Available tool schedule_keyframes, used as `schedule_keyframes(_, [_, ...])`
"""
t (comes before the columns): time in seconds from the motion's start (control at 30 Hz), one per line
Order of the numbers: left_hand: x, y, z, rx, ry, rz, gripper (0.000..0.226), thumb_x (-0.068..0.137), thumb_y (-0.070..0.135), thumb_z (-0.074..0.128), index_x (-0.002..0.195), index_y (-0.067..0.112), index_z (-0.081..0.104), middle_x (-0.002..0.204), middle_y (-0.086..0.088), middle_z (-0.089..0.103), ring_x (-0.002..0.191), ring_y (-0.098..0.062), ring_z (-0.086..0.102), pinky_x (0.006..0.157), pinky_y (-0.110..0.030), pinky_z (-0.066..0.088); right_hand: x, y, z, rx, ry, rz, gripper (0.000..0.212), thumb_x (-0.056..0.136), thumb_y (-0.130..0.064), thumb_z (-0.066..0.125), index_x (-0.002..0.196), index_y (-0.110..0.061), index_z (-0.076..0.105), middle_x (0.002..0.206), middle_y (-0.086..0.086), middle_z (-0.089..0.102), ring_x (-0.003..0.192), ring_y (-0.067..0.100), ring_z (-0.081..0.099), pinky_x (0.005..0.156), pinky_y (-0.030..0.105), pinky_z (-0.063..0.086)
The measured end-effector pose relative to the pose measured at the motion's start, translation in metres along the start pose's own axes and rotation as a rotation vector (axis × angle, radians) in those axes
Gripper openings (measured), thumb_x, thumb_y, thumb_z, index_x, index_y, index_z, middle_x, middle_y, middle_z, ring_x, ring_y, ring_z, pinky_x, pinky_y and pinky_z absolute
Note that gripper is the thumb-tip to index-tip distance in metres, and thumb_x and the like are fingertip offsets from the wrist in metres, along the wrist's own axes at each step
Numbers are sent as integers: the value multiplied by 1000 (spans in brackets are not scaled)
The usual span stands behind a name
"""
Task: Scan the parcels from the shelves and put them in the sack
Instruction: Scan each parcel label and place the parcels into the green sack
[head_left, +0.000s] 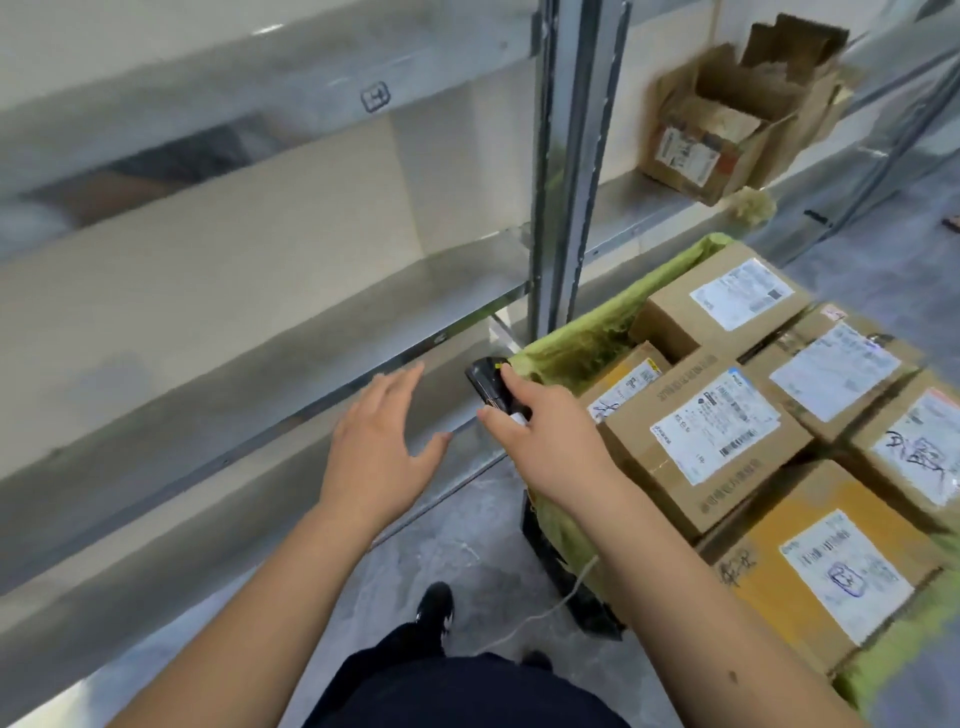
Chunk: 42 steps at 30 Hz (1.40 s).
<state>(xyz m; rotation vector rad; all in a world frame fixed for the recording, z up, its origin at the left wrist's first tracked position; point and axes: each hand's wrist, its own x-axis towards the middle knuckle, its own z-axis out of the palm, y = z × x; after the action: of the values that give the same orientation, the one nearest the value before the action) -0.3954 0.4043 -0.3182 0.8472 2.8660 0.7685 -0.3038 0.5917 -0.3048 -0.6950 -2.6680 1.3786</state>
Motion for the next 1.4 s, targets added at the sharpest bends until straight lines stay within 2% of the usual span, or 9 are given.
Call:
schedule_keyframes(0.2, [10,-12,-40,55,164,-57,78,91,40,76,159,22,42,158,-6,48,150,-31,36,122,-48,30,26,-42,-11,1,-19,-136,69,96,-50,63,157,-27,43,124,1,69,106,19,66,93,40,55])
schedule_keyframes(0.33, [37,-13,-64,182,194,23,81,90,42,75,159,20,41,156,-8,49,149,-34,38,121,-52,33,49,-77,-21,-71,-6,-212,68,95,-52,60,157,-31,42,100,-3,68,81,17,66,77,39,58])
schedule_keyframes(0.47, [69,-11,-86,253,198,71,85,92,49,69,164,23,31,163,-6,40,154,-30,28,126,-44,23,74,-113,-29,-165,39,-282,66,95,-50,59,156,-31,44,102,-5,70,78,13,65,72,32,54])
schedule_keyframes(0.6, [101,-7,-121,285,263,164,82,93,51,66,162,21,34,162,-7,41,153,-31,30,126,-45,24,97,-153,-44,-230,106,-330,64,95,-52,58,155,-34,44,84,-6,65,68,12,59,54,28,37])
schedule_keyframes(0.83, [144,4,-183,280,434,291,79,92,47,69,160,18,41,157,-8,48,153,-32,32,125,-48,29,130,-221,-70,-263,195,-430,59,95,-51,61,150,-31,52,87,-9,66,70,9,58,56,28,39])
schedule_keyframes(0.93, [165,-1,-206,309,411,202,84,93,61,59,163,26,30,163,-3,39,155,-28,25,125,-46,26,146,-245,-75,-274,211,-432,53,94,-49,62,143,-30,58,88,-4,68,72,16,61,62,32,46])
schedule_keyframes(1.0, [178,-5,-222,292,408,157,83,91,67,56,161,28,34,160,-2,42,152,-27,29,124,-45,28,159,-261,-76,-277,194,-408,52,93,-48,63,143,-34,58,94,-3,70,75,18,63,65,33,49])
schedule_keyframes(1.13, [206,-11,-249,316,398,87,83,86,71,59,155,29,43,149,-1,54,140,-25,43,114,-43,37,192,-290,-72,-351,186,-373,32,90,-43,64,118,-27,68,83,1,68,74,22,65,61,32,49])
schedule_keyframes(1.4, [245,-36,-279,266,204,-5,82,84,70,63,157,39,39,154,2,48,143,-25,43,112,-41,38,270,-339,-41,-602,162,-233,25,95,-40,58,103,-16,56,88,4,61,76,23,58,61,31,41])
